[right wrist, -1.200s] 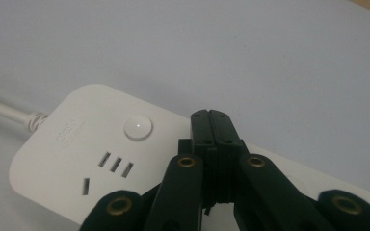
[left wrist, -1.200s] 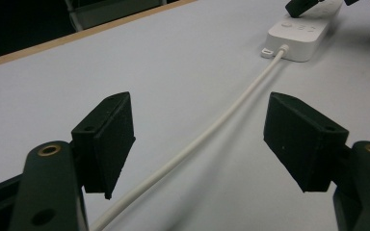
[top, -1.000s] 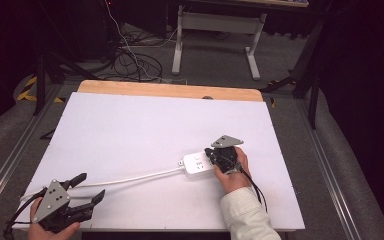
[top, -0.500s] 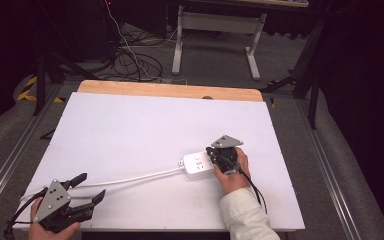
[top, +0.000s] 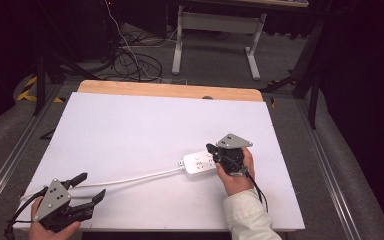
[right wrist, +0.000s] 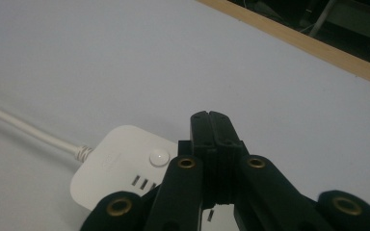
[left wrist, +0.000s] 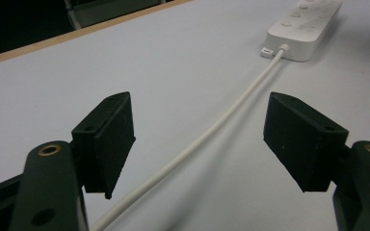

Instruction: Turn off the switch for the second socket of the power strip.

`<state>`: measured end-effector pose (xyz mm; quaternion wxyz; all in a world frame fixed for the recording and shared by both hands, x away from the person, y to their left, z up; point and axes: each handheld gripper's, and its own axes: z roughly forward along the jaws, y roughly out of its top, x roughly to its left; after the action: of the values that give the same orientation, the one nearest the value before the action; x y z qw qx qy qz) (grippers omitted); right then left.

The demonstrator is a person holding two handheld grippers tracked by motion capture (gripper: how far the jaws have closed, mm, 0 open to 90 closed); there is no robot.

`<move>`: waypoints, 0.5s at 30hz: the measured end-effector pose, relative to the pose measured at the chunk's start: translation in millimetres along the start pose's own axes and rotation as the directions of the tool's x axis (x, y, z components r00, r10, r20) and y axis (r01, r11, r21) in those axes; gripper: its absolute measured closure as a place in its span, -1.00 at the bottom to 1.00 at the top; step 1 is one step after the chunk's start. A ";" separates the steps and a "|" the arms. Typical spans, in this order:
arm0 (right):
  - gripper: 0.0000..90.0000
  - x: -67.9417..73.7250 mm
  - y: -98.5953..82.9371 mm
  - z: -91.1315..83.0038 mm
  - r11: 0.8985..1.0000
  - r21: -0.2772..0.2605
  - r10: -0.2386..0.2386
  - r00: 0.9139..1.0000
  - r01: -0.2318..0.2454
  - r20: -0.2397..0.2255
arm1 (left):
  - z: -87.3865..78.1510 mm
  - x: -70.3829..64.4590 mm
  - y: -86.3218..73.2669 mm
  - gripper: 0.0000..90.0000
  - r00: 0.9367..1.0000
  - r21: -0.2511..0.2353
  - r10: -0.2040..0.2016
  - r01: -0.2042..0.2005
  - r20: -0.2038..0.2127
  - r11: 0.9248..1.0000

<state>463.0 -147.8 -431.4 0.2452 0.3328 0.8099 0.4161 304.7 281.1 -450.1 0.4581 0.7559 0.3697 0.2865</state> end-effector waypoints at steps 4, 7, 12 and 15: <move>1.00 0.9 3.2 -4.2 1.000 -0.006 -0.002 1.000 0.002 -0.005 | -0.1 0.3 0.0 -0.40 1.000 -0.002 0.001 -0.001 -0.001 1.000; 1.00 2.2 7.2 -10.1 1.000 -0.020 -0.006 1.000 0.006 -0.005 | 0.0 0.6 0.0 -0.40 1.000 0.000 0.001 -0.001 -0.001 1.000; 1.00 6.9 15.2 -20.2 0.999 -0.041 -0.027 1.000 0.026 -0.003 | -0.2 0.4 0.0 -0.40 1.000 -0.001 0.000 0.000 0.000 1.000; 0.97 8.4 16.7 -21.7 0.999 -0.037 -0.032 0.999 0.031 -0.011 | -0.2 0.5 0.0 -0.40 1.000 -0.001 0.000 0.000 0.000 1.000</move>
<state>448.5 -145.4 -406.8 0.2533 0.3130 0.8086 0.4290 304.9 281.7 -450.0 0.4582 0.7558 0.3697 0.2868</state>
